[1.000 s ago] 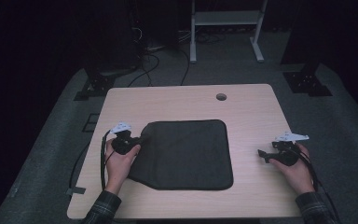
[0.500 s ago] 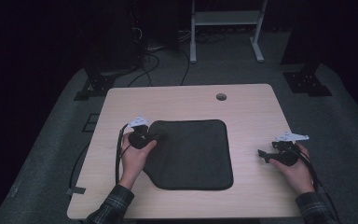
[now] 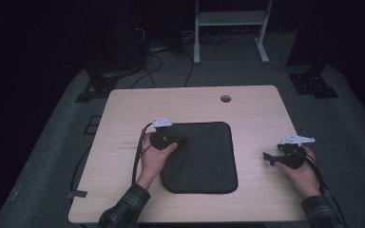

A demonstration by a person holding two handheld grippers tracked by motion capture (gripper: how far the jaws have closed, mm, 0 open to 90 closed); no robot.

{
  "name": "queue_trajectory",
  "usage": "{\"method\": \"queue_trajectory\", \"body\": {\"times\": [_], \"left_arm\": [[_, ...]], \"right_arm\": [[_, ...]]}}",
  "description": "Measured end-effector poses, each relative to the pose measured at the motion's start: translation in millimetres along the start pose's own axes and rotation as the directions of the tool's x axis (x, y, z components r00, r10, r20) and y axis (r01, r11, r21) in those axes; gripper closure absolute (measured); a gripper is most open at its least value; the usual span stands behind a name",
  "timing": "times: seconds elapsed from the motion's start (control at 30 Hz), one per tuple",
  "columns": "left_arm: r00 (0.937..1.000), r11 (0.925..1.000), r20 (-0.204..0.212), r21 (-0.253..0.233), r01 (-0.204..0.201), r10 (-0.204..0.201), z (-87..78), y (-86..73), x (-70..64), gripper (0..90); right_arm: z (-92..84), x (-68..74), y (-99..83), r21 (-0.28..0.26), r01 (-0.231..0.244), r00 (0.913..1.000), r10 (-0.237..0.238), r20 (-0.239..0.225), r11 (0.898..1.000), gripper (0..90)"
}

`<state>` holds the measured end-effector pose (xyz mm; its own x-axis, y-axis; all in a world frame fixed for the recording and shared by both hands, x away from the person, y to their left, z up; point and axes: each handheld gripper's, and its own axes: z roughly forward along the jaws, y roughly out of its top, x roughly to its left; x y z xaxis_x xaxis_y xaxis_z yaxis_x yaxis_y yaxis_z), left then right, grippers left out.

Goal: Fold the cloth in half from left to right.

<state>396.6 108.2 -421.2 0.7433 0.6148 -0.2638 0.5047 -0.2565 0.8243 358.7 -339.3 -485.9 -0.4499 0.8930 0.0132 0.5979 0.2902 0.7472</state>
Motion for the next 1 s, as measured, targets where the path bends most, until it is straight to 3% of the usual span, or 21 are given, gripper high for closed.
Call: {"method": "queue_trajectory", "body": {"times": [0.6, 0.8, 1.0], "left_arm": [[0.9933, 0.9982, 0.106, 0.034, -0.049, 0.045, 50.3, 15.9, -32.8, 86.2], [0.992, 0.9983, 0.122, 0.045, -0.039, 0.033, 67.3, 19.5, -34.9, 86.2], [0.9901, 0.9958, 0.138, 0.084, -0.037, 0.025, 87.0, 19.0, -35.9, 86.2]], "right_arm": [[0.1, 0.1, 0.1, 0.001, -0.001, 1.0, 0.001, -0.001, 1.0, 22.8], [0.1, 0.0, 0.1, 0.001, 0.0, 1.0, 0.0, -0.001, 1.0, 22.9], [0.1, 0.1, 0.1, 0.001, -0.001, 1.0, 0.001, -0.001, 1.0, 22.8]]}}
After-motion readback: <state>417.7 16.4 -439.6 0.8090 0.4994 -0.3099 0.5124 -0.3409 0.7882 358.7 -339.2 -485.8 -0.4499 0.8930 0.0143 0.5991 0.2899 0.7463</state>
